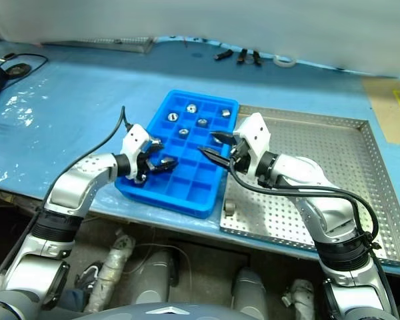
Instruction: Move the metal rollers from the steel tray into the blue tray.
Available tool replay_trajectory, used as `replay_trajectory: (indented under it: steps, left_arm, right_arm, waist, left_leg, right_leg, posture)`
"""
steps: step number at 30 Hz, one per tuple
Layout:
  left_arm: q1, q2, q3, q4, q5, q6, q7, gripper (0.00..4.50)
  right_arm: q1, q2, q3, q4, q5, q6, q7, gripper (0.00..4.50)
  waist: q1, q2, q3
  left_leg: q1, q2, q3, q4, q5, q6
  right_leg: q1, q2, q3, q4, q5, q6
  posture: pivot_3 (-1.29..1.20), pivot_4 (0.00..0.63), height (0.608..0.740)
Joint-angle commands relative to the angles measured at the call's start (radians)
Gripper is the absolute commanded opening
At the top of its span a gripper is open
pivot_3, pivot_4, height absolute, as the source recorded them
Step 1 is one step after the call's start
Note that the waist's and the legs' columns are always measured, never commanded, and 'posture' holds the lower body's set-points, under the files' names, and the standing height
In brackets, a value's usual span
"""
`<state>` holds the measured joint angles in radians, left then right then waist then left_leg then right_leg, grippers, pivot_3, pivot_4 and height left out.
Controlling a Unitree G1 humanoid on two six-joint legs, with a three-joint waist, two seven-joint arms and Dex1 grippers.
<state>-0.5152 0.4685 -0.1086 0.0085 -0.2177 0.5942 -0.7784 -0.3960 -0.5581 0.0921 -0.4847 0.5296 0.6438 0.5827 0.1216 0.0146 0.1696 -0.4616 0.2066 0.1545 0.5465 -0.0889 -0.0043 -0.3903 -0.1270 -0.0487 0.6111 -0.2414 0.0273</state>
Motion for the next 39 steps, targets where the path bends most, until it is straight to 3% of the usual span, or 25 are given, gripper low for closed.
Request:
replay_trajectory:
  steps: [1,10,27,31,34,39]
  left_arm:
    - [-0.043,0.000,0.014,-0.010,-0.022,-0.032,-0.025,3.93]
    - [-0.178,-0.094,0.021,0.052,-0.106,-0.057,-0.085,3.93]
    - [-0.448,-0.306,-0.085,0.524,-0.021,-0.350,-0.263,3.93]
    - [-0.458,-0.310,-0.090,0.549,-0.023,-0.359,-0.329,3.93]
    - [-0.443,-0.262,-0.092,0.505,-0.052,-0.332,-0.450,3.93]
    - [-0.422,-0.207,-0.071,0.459,-0.053,-0.305,-0.471,3.93]
  right_arm:
    - [0.004,0.002,-0.034,-0.036,-0.007,-0.015,-0.007,2.47]
    - [0.064,-0.015,-0.126,-0.025,-0.073,-0.031,-0.088,2.47]
    - [0.381,0.011,-0.361,-0.130,-0.161,-0.012,-0.274,2.47]
    - [0.451,0.026,-0.359,-0.189,-0.158,0.004,-0.286,2.47]
    - [0.490,0.006,-0.317,-0.248,-0.129,0.008,-0.229,2.47]
    - [0.421,-0.051,-0.296,-0.190,-0.117,-0.005,-0.140,2.47]
  waist:
    - [0.000,0.000,0.000]
    - [-0.002,-0.001,0.000]
    - [-0.082,-0.001,0.000]
    - [-0.107,-0.001,0.000]
    - [-0.125,-0.001,0.000]
    - [-0.134,-0.001,0.000]
  left_leg:
    - [0.002,0.000,0.000,-0.001,0.001,-0.001]
    - [0.009,-0.001,0.011,-0.001,0.001,-0.001]
    - [0.010,-0.001,0.023,0.000,-0.003,0.006]
    - [0.010,0.000,0.024,0.000,-0.004,0.007]
    - [0.010,0.000,0.025,0.000,-0.004,0.008]
    - [0.012,0.000,0.026,0.001,-0.005,0.009]
  right_leg:
    - [0.000,0.001,0.001,0.001,0.000,0.000]
    - [-0.003,0.001,0.021,0.007,0.000,0.000]
    - [-0.009,0.001,0.028,0.005,0.000,0.000]
    - [-0.009,0.002,0.028,0.004,0.000,0.000]
    - [-0.010,0.002,0.028,0.004,0.000,0.000]
    - [-0.009,0.002,0.029,0.004,0.001,-0.001]
  posture:
    - [-0.01,0.150,0.740]
    - [-0.09,0.150,0.740]
    - [-0.42,0.150,0.740]
    - [-0.46,0.150,0.740]
    - [-0.46,0.150,0.740]
    - [-0.41,0.150,0.740]
